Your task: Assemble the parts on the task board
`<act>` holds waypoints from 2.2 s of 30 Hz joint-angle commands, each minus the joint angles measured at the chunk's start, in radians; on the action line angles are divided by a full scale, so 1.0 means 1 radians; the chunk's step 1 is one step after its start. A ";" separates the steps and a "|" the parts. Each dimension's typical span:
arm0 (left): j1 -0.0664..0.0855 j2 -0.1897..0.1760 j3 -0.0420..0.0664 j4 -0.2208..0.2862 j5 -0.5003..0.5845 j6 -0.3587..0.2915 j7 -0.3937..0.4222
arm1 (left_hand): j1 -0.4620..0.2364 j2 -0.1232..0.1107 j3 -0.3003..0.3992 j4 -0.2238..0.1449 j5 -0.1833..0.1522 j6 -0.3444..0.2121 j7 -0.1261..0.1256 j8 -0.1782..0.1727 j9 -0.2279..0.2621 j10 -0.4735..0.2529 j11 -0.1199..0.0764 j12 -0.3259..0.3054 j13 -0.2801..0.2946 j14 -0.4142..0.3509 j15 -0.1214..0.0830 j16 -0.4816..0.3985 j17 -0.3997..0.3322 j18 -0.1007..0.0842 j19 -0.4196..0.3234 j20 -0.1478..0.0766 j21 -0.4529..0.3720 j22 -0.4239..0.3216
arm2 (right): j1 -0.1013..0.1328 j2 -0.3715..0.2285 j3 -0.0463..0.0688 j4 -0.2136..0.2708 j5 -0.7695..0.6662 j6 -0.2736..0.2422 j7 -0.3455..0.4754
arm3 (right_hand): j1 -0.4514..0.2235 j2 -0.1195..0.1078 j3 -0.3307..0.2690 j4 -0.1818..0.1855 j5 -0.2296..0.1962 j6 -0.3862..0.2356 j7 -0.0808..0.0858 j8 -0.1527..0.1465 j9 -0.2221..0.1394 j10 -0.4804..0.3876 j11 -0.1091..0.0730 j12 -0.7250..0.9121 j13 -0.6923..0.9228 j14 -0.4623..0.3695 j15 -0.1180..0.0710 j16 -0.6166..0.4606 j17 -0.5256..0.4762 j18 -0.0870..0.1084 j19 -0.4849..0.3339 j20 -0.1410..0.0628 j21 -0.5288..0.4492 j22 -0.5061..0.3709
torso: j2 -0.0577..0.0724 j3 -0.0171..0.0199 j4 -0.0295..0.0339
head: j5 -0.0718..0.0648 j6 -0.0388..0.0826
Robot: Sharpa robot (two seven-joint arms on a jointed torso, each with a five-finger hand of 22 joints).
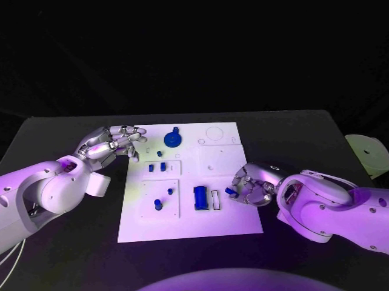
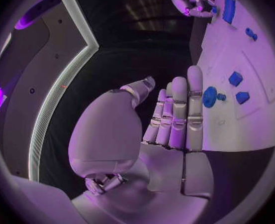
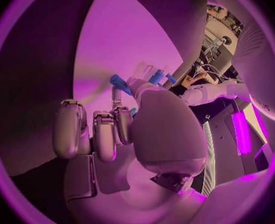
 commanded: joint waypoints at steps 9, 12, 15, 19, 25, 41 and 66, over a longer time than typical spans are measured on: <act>0.000 0.002 0.001 0.005 -0.001 0.027 0.008 | -0.002 0.000 0.000 0.001 0.002 -0.005 0.003 0.001 -0.002 -0.009 -0.002 0.007 0.001 -0.006 0.000 0.007 0.002 0.013 -0.007 0.002 0.005 0.001 | 0.002 0.040 -0.001 -0.015 0.149 -0.012 0.030 | -0.053 -0.003 0.143 -0.124 -0.002 0.001 -0.006 0.010 0.008 0.005 0.008 0.003 0.106 0.098 -0.001 -0.002 0.198 -0.005 0.011 -0.001 0.003 0.153 | 0.000 -0.0007 -0.0001 | 0.001 -0.001; 0.000 0.002 0.001 0.006 -0.001 0.028 0.008 | -0.002 0.000 0.000 0.001 0.002 -0.006 0.004 0.001 -0.002 -0.009 -0.002 0.007 0.001 -0.006 0.000 0.007 0.002 0.013 -0.007 0.002 0.005 0.001 | 0.002 0.053 -0.001 -0.024 0.154 -0.007 0.030 | -0.083 -0.004 0.145 -0.115 -0.003 0.003 -0.006 0.010 0.010 0.007 0.008 0.004 0.107 0.099 -0.001 -0.001 0.200 -0.005 0.012 -0.001 0.005 0.154 | 0.000 -0.0006 0.0001 | 0.002 -0.001; 0.000 0.002 0.001 0.006 -0.001 0.029 0.008 | -0.002 0.000 0.000 0.001 0.002 -0.006 0.004 0.001 -0.002 -0.009 -0.002 0.007 0.001 -0.006 0.000 0.007 0.002 0.013 -0.007 0.002 0.005 0.001 | 0.001 0.066 -0.001 -0.030 0.159 0.000 0.028 | -0.107 -0.002 0.147 -0.106 -0.002 0.005 -0.006 0.011 0.011 0.007 0.008 0.004 0.107 0.099 -0.001 0.000 0.203 -0.006 0.013 -0.001 0.007 0.156 | 0.000 0.0000 0.0003 | 0.002 -0.001; 0.000 0.001 0.001 0.006 -0.001 0.029 0.008 | -0.002 0.000 0.000 0.001 0.002 -0.006 0.004 0.001 -0.002 -0.009 -0.002 0.007 0.001 -0.006 0.000 0.007 0.002 0.013 -0.007 0.002 0.005 0.001 | -0.002 0.080 -0.001 -0.037 0.166 0.015 0.027 | -0.132 0.000 0.149 -0.097 -0.001 0.007 -0.006 0.011 0.012 0.008 0.008 0.004 0.107 0.099 -0.001 0.000 0.203 -0.006 0.014 -0.001 0.007 0.157 | 0.001 0.0002 -0.0003 | 0.002 -0.002; 0.000 0.000 0.001 0.007 -0.001 0.029 0.008 | -0.002 0.000 0.000 0.001 0.002 -0.006 0.004 0.001 -0.002 -0.009 -0.002 0.007 0.001 -0.006 0.000 0.007 0.002 0.013 -0.007 0.002 0.005 0.001 | -0.005 0.090 -0.001 -0.039 0.170 0.030 0.029 | -0.169 -0.002 0.144 -0.083 -0.004 0.012 -0.006 0.012 0.013 0.009 0.008 0.004 0.107 0.100 -0.001 0.001 0.206 -0.007 0.015 -0.001 0.009 0.159 | 0.001 0.0004 -0.0005 | 0.004 -0.003; 0.000 -0.001 0.001 0.006 -0.001 0.029 0.007 | -0.002 0.000 0.000 0.001 0.002 -0.006 0.004 0.001 -0.002 -0.009 -0.002 0.007 0.001 -0.006 0.000 0.007 0.002 0.013 -0.007 0.002 0.005 0.001 | -0.009 0.089 -0.001 -0.032 0.170 0.047 0.028 | -0.233 -0.012 0.107 -0.054 0.038 0.031 -0.011 0.020 0.020 0.012 0.005 0.007 0.110 0.101 -0.003 0.002 0.208 -0.007 0.017 -0.003 0.010 0.161 | 0.001 0.0007 -0.0012 | 0.005 -0.005; 0.000 -0.002 0.001 0.006 -0.001 0.028 0.005 | -0.002 -0.001 -0.001 0.003 0.002 -0.006 0.004 0.001 -0.003 -0.011 -0.001 0.008 0.001 -0.007 0.001 0.007 0.003 0.013 -0.007 0.002 0.005 0.001 | -0.009 0.096 -0.001 -0.045 0.150 0.046 0.032 | -0.329 -0.015 -0.017 0.023 -0.001 0.036 -0.012 0.024 0.027 0.011 0.004 0.001 0.110 0.100 -0.004 0.001 0.206 -0.006 0.016 -0.005 -0.002 0.163 | 0.000 0.0006 -0.0005 | 0.005 -0.003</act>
